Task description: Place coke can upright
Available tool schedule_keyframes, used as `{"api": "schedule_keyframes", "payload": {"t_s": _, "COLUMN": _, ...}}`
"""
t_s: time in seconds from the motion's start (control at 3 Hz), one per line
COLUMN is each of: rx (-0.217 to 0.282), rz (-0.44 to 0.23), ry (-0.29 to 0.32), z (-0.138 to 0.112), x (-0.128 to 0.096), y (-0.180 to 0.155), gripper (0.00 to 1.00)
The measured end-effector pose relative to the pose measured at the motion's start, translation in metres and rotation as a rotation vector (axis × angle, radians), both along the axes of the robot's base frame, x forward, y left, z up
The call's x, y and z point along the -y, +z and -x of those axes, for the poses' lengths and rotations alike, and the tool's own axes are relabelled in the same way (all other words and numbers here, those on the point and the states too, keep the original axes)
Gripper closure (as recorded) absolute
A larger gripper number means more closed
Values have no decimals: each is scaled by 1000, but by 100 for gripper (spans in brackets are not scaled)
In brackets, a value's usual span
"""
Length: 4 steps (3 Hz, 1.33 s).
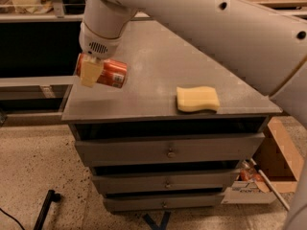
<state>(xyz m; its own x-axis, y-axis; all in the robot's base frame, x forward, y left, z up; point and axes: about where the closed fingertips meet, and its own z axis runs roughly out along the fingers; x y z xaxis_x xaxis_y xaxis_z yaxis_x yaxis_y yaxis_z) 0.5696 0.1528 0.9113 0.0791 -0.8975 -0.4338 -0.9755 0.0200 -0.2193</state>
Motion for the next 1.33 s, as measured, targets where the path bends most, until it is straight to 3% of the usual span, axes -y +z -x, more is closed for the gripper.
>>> {"api": "schedule_keyframes", "payload": {"t_s": 0.33, "rx": 24, "rz": -124, "ry": 17, "z": -11, "x": 11, "y": 9, "gripper": 100}}
{"api": "schedule_keyframes", "payload": {"t_s": 0.67, "rx": 9, "rz": -287, "ry": 41, "z": -26, "x": 28, "y": 15, "gripper": 100}}
{"api": "schedule_keyframes", "payload": {"t_s": 1.33, "rx": -4, "rz": -318, "ry": 26, "z": -31, "x": 35, "y": 16, "gripper": 100}}
